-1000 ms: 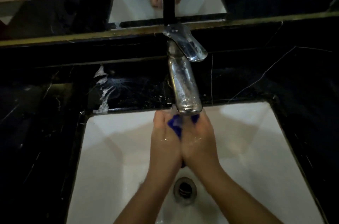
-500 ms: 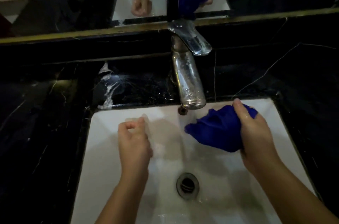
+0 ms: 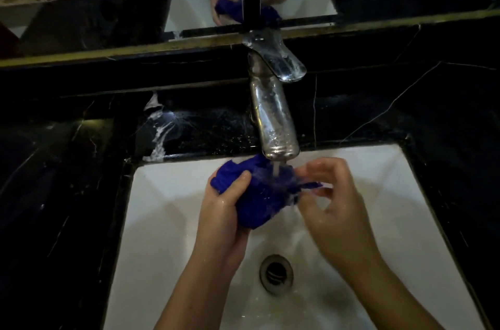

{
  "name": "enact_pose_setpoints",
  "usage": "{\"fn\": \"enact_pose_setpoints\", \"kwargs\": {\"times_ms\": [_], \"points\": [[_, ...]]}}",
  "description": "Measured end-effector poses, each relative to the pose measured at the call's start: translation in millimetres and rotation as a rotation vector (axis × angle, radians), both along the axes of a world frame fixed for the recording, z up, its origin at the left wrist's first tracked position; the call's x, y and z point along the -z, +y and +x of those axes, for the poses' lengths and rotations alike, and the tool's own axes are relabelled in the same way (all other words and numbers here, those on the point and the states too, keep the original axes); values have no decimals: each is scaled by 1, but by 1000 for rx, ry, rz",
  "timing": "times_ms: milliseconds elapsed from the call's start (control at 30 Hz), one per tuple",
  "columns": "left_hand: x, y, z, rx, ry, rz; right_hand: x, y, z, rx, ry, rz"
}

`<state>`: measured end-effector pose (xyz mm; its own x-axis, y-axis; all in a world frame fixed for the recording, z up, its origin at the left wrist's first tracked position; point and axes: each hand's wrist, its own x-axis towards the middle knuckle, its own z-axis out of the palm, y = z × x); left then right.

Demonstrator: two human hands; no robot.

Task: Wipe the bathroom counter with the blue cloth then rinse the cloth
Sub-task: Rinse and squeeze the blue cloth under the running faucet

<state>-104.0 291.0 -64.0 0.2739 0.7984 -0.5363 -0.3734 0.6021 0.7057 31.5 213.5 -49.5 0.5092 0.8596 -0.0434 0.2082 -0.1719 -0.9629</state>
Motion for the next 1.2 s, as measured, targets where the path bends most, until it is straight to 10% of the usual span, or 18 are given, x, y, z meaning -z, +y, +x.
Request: {"fn": "enact_pose_setpoints", "kwargs": {"times_ms": [233, 500, 1200], "points": [[3, -7, -6, 134, -61, -143, 13, 19, 13, -200, 653, -301], [1, 4, 5, 213, 394, 305, 14, 33, 4, -33, 355, -99], [3, -2, 22, 96, 343, 521, 25, 38, -9, -16, 420, 104]]}}
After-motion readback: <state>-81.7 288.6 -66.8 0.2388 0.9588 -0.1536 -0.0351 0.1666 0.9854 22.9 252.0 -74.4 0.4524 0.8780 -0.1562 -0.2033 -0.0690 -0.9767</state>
